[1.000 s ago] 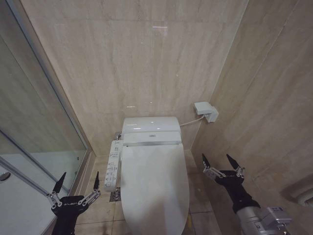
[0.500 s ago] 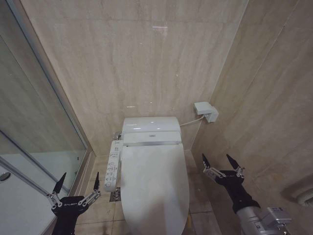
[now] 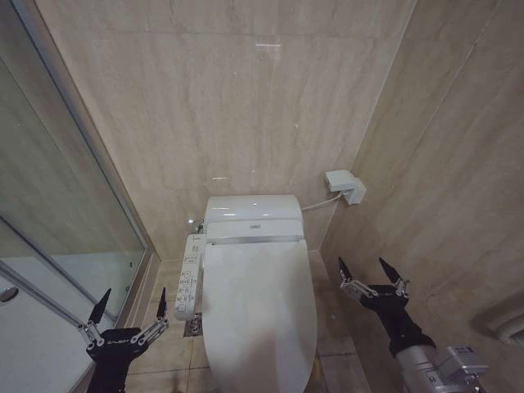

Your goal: Open the toilet lid, clean the toilet bowl with a toilet brush, close the toilet lid, and flush.

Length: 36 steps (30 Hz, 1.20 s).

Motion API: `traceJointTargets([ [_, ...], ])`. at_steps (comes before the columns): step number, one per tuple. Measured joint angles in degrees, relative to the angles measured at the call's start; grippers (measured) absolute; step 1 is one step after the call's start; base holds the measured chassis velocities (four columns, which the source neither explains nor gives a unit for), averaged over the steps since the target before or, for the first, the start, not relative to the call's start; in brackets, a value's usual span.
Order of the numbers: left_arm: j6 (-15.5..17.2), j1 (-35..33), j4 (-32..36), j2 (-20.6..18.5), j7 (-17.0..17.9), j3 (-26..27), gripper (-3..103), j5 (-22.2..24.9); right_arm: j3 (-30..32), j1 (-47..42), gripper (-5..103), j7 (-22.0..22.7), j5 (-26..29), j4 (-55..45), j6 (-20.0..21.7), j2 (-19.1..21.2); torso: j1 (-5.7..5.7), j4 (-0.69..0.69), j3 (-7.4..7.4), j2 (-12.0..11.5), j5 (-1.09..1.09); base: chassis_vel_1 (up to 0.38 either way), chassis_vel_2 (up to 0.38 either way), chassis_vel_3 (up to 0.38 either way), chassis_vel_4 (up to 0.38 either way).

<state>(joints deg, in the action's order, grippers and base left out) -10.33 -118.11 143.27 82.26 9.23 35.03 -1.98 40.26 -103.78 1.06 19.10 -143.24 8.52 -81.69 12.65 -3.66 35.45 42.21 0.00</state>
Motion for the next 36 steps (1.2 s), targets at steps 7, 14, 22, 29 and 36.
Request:
traceJointTargets([
  [7, -0.02, 0.0, -0.03, 0.0, 0.01, 0.0, 100, 0.01, 0.0, 0.0, 100, 0.0, 0.0, 0.0, 0.0, 0.0, -0.01, 0.0, 0.0, 0.0, 0.01, 0.109, -0.107, -0.114, 0.116],
  [14, -0.04, 0.0, -0.05, 0.0, 0.0, 0.0, 100, 0.01, 0.0, 0.0, 100, 0.0, 0.0, 0.01, 0.0, 0.0, -0.01, 0.0, 0.0, -0.01, -0.01, 0.201, -0.21, -0.214, 0.209],
  [22, -0.04, 0.01, -0.04, -0.01, 0.0, -0.01, 100, 0.01, 0.0, 0.0, 100, 0.01, 0.0, 0.0, 0.0, 0.0, -0.01, -0.01, 0.0, 0.0, -0.01, 0.277, -0.277, -0.283, 0.294],
  [29, -0.05, 0.01, -0.04, -0.01, 0.0, -0.01, 100, 0.02, 0.0, 0.0, 100, 0.0, 0.0, 0.0, 0.0, -0.01, -0.04, -0.03, -0.02, 0.02, 0.07, 0.355, -0.361, -0.347, 0.35],
  [36, -0.05, 0.0, -0.04, 0.0, 0.01, -0.01, 100, 0.02, 0.0, -0.02, 100, 0.0, 0.0, 0.0, 0.0, -0.01, -0.07, 0.0, -0.03, 0.04, 0.0, 0.279, -0.292, -0.317, 0.276],
])
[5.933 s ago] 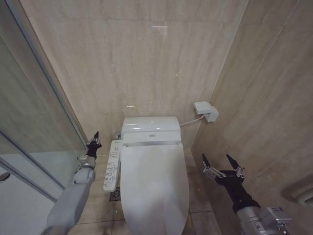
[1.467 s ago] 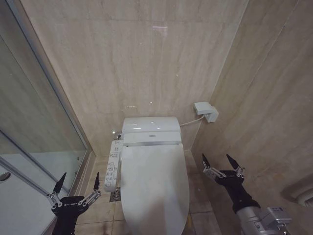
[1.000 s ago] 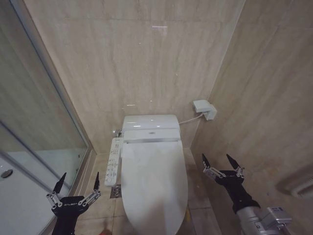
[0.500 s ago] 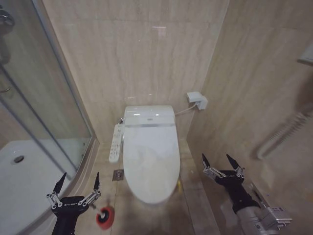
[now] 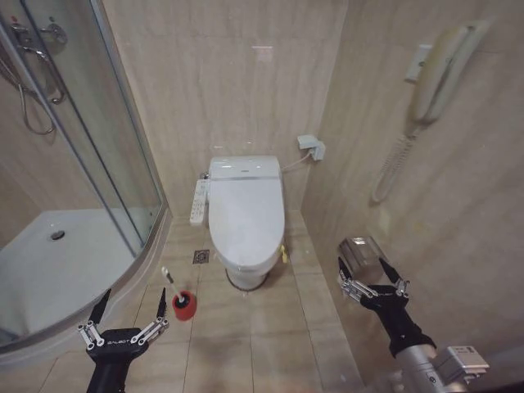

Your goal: Open the toilet lid, clean the toilet bowl with a toilet brush, close the toilet lid, and flush.

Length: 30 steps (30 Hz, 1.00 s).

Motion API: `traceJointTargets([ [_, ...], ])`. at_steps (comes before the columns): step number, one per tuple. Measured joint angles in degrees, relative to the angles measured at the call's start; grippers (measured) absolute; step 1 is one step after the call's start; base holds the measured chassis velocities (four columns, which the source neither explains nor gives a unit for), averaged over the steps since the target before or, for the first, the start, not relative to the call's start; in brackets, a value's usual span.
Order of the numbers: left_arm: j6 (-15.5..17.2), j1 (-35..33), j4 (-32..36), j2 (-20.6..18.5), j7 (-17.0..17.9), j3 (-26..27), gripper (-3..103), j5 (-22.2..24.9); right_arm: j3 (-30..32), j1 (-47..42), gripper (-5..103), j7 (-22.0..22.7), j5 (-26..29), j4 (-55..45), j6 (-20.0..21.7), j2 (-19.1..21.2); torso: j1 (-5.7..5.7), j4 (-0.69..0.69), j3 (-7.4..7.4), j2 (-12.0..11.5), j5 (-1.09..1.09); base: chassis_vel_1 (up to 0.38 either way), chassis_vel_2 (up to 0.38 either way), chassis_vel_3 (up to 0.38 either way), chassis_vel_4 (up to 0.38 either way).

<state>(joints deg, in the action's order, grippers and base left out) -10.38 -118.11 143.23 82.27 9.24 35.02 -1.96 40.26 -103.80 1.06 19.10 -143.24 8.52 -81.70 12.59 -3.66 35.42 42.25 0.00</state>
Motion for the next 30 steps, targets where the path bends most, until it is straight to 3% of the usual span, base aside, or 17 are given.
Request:
traceJointTargets([
  [30, 0.0, 0.01, 0.0, -0.01, -0.01, 0.0, 100, 0.0, 0.0, 0.02, 100, 0.0, 0.0, 0.0, 0.0, 0.01, 0.05, 0.0, 0.02, -0.05, 0.0, -0.013, 0.011, 0.009, -0.012],
])
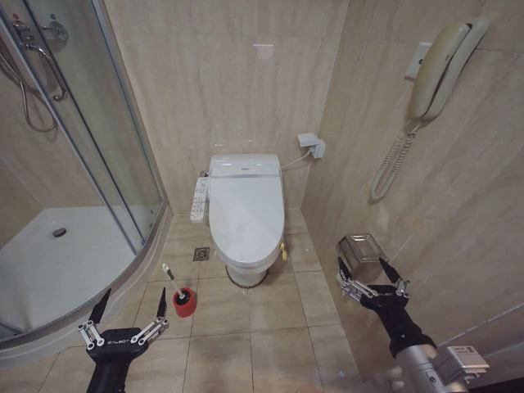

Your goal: Open the toilet lid, clean the toilet bowl with a toilet brush, close the toilet lid, and flush.

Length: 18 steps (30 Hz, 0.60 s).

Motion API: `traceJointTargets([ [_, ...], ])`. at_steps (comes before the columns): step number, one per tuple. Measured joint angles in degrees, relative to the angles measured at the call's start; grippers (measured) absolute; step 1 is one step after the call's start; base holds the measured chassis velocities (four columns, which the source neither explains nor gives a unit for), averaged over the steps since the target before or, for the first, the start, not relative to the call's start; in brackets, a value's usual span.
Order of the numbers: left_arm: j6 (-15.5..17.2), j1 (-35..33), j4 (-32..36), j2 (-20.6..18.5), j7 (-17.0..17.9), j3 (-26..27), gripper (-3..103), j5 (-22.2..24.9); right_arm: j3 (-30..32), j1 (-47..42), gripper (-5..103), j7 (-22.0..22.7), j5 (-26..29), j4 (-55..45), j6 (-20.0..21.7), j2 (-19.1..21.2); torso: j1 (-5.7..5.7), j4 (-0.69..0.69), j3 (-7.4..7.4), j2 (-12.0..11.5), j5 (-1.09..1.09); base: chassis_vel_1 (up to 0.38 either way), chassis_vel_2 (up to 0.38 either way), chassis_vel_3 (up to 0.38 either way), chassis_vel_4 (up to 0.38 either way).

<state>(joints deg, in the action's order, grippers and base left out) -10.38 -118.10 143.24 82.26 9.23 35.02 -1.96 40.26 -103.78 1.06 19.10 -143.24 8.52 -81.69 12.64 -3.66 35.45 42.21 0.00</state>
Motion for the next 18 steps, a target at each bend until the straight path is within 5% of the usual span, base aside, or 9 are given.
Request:
traceJointTargets([
  [18, 0.0, 0.0, 0.0, 0.0, 0.0, 0.0, 100, 0.0, 0.0, 0.0, 100, 0.0, 0.0, 0.0, 0.0, 0.0, 0.0, 0.0, 0.0, 0.01, 0.0, 0.0, 0.0, 0.0, 0.0],
])
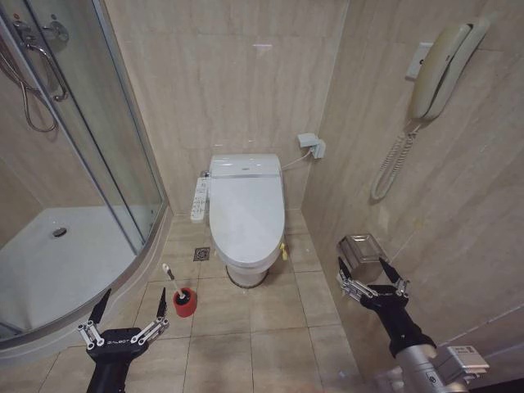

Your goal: Open the toilet lid, clean the toilet bowl with a toilet brush, close the toilet lid, and flush.

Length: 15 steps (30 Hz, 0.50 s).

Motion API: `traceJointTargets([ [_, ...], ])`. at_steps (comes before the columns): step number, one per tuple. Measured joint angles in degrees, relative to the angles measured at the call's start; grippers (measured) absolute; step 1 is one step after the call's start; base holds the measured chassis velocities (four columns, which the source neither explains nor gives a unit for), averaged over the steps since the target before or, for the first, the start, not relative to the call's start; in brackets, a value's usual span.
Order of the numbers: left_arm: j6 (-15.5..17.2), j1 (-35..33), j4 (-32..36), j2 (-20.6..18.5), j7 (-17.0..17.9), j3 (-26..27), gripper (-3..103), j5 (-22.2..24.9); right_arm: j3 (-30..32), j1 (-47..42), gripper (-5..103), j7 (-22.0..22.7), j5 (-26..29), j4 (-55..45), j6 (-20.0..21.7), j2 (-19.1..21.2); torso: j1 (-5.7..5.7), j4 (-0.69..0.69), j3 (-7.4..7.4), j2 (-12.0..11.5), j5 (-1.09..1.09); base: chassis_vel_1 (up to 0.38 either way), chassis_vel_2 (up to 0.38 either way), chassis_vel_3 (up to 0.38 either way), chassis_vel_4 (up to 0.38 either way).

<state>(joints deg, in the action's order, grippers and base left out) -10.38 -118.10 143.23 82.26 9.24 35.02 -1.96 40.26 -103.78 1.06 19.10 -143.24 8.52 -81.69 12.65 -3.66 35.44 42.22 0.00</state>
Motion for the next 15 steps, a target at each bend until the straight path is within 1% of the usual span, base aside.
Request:
traceJointTargets([
  [15, 0.0, 0.0, 0.0, 0.0, 0.0, 0.0, 100, 0.0, 0.0, 0.0, 100, 0.0, 0.0, 0.0, 0.0, 0.0, 0.0, 0.0, 0.0, 0.0, 0.0, 0.0, 0.0, 0.0, 0.0],
])
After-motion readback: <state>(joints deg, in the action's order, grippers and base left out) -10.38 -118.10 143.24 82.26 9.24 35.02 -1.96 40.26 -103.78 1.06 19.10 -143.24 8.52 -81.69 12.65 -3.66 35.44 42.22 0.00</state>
